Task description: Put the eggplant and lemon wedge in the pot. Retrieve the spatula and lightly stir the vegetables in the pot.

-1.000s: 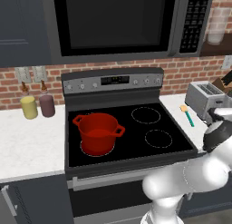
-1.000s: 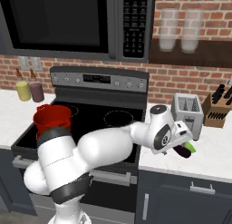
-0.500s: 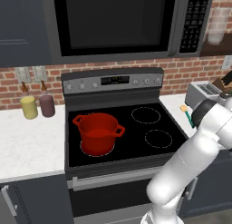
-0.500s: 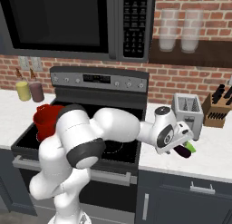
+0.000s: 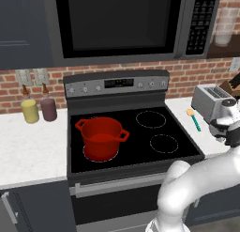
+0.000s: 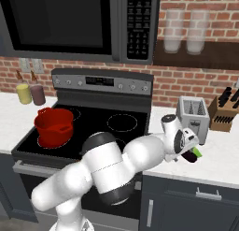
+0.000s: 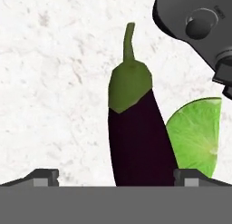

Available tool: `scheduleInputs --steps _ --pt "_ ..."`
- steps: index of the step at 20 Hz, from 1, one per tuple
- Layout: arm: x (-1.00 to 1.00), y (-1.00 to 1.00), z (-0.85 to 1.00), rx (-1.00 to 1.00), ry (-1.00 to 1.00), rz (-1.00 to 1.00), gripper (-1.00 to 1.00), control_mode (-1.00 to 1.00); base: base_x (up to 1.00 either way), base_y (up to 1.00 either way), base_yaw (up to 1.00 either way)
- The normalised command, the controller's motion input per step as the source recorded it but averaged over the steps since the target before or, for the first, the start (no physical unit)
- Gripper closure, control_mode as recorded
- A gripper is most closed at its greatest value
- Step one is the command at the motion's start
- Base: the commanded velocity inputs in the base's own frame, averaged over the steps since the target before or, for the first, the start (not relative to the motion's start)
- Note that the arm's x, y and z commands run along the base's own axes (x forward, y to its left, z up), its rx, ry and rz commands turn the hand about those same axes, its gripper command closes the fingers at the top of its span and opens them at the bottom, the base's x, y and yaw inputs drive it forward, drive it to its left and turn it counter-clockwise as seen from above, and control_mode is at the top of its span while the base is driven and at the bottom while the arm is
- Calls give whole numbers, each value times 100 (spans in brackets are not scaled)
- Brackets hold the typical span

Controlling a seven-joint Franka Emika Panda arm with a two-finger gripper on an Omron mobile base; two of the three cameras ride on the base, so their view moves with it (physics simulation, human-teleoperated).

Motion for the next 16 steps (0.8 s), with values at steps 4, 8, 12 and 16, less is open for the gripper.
scheduleInputs --steps 4,8,12,16 --pt "17 -20 -3 0 0 6 -100 -100 0 0 0" --pt "8 -19 -13 0 0 7 -100 -100 0 0 0" --pt "0 -15 -19 0 0 8 -100 -100 0 0 0" --pt "3 -3 -16 0 -1 8 -100 -100 0 0 0"
